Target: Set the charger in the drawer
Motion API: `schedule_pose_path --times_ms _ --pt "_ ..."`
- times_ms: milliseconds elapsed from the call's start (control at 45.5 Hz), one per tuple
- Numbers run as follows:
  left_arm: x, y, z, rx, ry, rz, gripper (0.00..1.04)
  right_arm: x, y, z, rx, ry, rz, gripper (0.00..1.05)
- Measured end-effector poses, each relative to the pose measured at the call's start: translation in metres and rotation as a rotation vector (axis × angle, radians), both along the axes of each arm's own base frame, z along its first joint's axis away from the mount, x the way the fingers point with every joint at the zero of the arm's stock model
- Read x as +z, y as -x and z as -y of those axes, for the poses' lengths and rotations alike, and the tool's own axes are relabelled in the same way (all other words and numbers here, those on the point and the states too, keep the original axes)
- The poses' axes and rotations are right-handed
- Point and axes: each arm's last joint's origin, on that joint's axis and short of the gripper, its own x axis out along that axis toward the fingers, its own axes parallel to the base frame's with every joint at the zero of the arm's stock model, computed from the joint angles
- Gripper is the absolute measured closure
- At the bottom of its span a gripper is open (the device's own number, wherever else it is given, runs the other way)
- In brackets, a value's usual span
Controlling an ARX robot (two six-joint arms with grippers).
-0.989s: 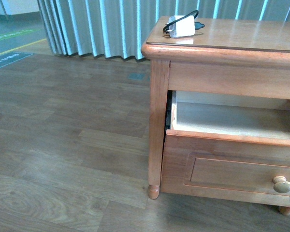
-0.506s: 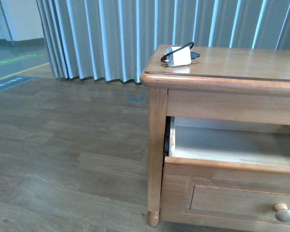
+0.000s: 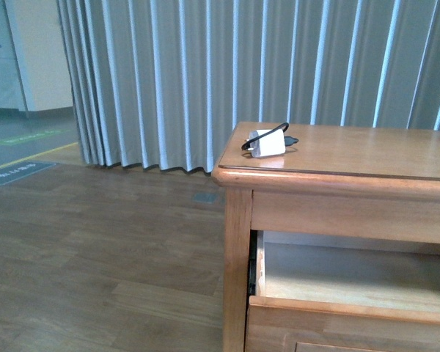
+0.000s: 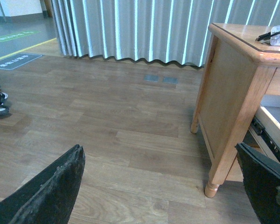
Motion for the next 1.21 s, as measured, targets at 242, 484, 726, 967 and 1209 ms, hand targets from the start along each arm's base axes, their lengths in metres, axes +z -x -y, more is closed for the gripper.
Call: schedule_pose_path --times_ms 242,484,726,967,1209 --pt "0.000 0.000 0.000 0.000 0.000 0.000 0.06 -0.001 0.000 0.000 -0.002 -0.006 -0.004 0.08" --pt "0.000 0.000 0.000 0.000 0.000 0.000 0.06 -0.008 0.006 -0.028 0.013 0.087 0.123 0.51" --pt "0.000 0.000 0.000 0.000 0.000 0.000 0.06 -0.019 0.012 -0.052 0.017 0.089 0.125 0.95" --pt "0.000 0.000 0.000 0.000 0.000 0.000 0.06 -0.020 0.014 -0.056 0.031 0.091 0.133 0.65" --pt "0.000 0.000 0.000 0.000 0.000 0.000 0.06 -0.020 0.014 -0.057 0.032 0.091 0.133 0.24"
